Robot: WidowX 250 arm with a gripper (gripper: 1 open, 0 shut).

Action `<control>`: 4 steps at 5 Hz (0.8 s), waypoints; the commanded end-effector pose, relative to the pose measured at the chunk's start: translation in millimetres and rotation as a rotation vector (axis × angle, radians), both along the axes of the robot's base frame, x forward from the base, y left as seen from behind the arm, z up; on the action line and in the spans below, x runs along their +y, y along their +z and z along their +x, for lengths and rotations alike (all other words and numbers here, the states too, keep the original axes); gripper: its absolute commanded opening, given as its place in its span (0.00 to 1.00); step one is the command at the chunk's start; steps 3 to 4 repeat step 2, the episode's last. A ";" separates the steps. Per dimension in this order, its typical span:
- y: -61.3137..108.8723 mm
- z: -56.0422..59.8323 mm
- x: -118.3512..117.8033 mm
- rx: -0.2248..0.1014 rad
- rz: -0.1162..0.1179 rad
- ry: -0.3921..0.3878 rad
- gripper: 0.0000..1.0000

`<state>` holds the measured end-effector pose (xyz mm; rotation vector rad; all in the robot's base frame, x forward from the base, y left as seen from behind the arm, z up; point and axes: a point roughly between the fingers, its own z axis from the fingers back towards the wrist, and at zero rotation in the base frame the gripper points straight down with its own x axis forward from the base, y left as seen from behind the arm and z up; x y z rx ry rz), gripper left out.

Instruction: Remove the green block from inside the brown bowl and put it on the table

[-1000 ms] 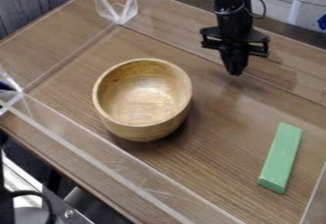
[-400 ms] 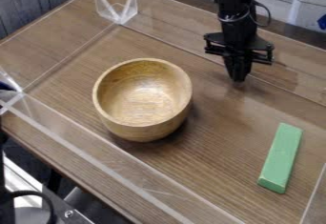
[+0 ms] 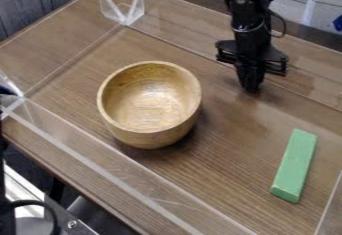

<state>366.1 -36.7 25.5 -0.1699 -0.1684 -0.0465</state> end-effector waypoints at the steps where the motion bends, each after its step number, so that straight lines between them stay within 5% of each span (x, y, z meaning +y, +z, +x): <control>1: 14.2 8.0 -1.9 -0.081 -0.001 -0.029 0.00; 4: 11.2 6.7 -6.2 -0.076 -0.002 -0.035 0.00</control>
